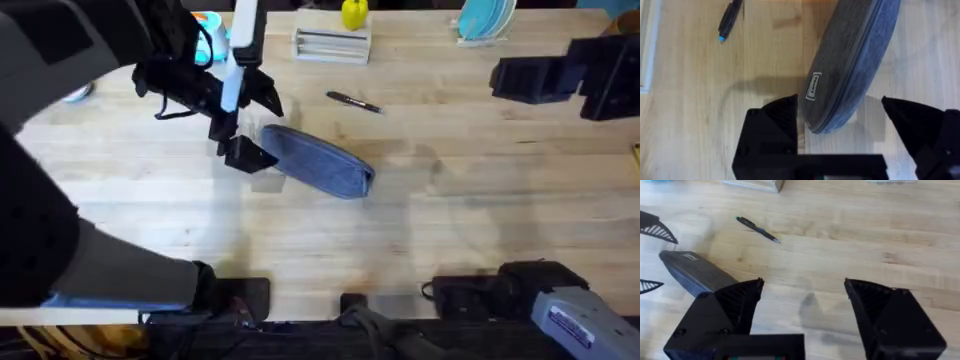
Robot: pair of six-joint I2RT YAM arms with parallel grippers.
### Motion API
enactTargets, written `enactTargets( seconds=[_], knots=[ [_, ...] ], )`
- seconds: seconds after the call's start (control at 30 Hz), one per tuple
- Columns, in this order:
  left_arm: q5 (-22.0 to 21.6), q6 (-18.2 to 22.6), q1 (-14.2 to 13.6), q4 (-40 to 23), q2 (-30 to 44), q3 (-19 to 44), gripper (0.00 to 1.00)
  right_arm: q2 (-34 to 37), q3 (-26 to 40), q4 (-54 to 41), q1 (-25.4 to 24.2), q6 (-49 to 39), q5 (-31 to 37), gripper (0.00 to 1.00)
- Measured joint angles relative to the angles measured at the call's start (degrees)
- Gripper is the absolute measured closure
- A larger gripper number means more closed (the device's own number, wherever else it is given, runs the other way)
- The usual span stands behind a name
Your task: Unzip the bag, pick up the pens from the table one at a time and place them inside, then zip the bag closed.
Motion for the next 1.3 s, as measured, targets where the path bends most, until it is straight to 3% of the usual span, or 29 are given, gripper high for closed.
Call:
enactTargets(
  seconds=[0.7,0.73,0.83,0.87,0.9,1.1,1.3],
  knots=[
    [0.3,0.0,0.0,0.7,1.6,0.0,0.01,0.0,0.0,0.0,0.0,0.0,0.0,0.005],
    [0.2,0.0,0.0,0.7,1.6,0.0,0.068,0.0,0.0,0.0,0.0,0.0,0.0,0.005],
    [-0.6,0.3,0.0,0.9,1.6,0.0,0.363,0.0,0.0,0.0,0.0,0.0,0.0,0.005],
    [-0.8,0.4,0.0,0.9,1.6,0.0,0.788,0.0,0.0,0.0,0.0,0.0,0.0,0.005],
    [-0.9,0.6,0.0,0.9,1.6,0.0,0.914,0.0,0.0,0.0,0.0,0.0,0.0,0.005],
    [-1.2,0.7,-0.1,0.9,1.6,0.0,0.959,0.0,0.0,0.0,0.0,0.5,-2.0,0.005],
    [-1.3,0.7,-0.1,0.9,1.6,0.0,0.96,1.3,0.0,-1.7,0.2,1.9,-9.4,0.005]
  ],
)
